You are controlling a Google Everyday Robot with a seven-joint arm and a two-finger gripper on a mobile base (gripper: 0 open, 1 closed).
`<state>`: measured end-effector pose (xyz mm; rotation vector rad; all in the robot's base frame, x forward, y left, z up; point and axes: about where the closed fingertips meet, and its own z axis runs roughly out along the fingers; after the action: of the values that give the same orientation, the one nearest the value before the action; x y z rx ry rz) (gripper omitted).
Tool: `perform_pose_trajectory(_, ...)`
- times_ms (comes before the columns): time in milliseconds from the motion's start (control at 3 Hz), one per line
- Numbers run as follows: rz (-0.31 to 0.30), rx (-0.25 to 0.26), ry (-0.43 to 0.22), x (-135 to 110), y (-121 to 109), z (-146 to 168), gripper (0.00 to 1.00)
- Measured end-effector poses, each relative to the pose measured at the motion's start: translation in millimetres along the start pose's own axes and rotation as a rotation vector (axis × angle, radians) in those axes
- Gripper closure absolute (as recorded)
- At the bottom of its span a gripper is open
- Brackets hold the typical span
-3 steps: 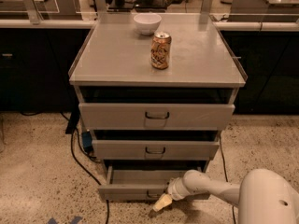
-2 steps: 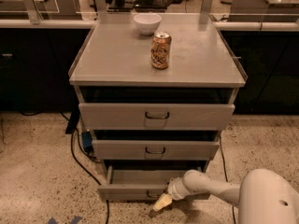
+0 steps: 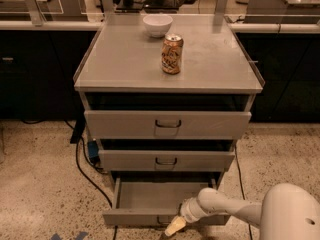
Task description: Open bottom drawer
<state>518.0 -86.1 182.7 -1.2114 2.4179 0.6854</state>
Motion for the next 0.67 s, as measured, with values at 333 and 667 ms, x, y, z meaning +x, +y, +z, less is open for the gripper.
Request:
perform_pose_trajectory(333,-0.002,-0.014,-0.001,2.0,4.5,2.7,0.0)
perform_pose_trajectory(667,-0.002,-0.015,-0.001,2.2,4.7,2.6,0.0)
